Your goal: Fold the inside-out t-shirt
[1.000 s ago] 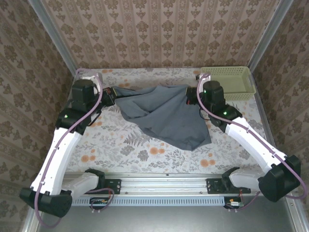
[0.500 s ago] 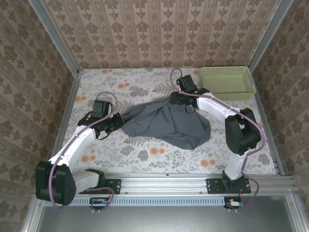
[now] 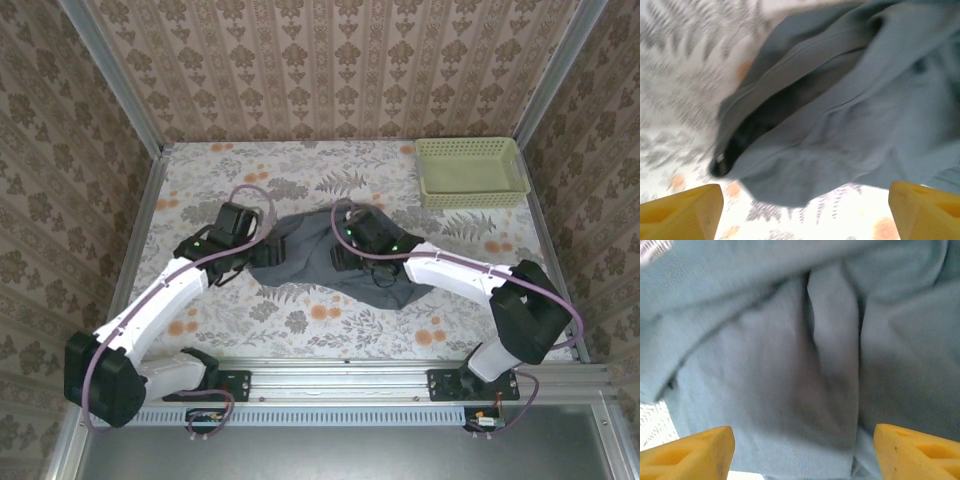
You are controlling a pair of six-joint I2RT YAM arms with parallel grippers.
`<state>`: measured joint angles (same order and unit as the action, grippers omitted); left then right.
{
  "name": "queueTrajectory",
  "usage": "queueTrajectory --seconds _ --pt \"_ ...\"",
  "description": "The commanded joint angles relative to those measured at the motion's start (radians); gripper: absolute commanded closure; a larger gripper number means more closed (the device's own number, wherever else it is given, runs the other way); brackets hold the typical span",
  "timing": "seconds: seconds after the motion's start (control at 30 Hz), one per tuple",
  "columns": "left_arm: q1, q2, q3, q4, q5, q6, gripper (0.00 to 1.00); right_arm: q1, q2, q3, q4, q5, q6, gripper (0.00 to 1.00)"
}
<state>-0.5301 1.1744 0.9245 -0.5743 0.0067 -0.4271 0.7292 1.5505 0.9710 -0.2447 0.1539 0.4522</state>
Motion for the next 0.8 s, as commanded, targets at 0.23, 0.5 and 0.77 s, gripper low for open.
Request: queueTrajectory --seconds 0.23,0.5,0.77 --pt "-0.002 0.321 0.129 0.154 0.028 0.119 0.06 0.029 0.069 -0.066 0.171 -0.009 0.2 0.17" --pt "0.023 0.452 0.172 0.16 0.103 0.106 0.17 0.029 0.169 -0.021 0.134 -0.006 0.219 0.23" --pt "0.031 0.443 0.158 0.151 0.146 0.09 0.68 0.021 0.101 -0.026 0.047 0.132 0.149 0.97"
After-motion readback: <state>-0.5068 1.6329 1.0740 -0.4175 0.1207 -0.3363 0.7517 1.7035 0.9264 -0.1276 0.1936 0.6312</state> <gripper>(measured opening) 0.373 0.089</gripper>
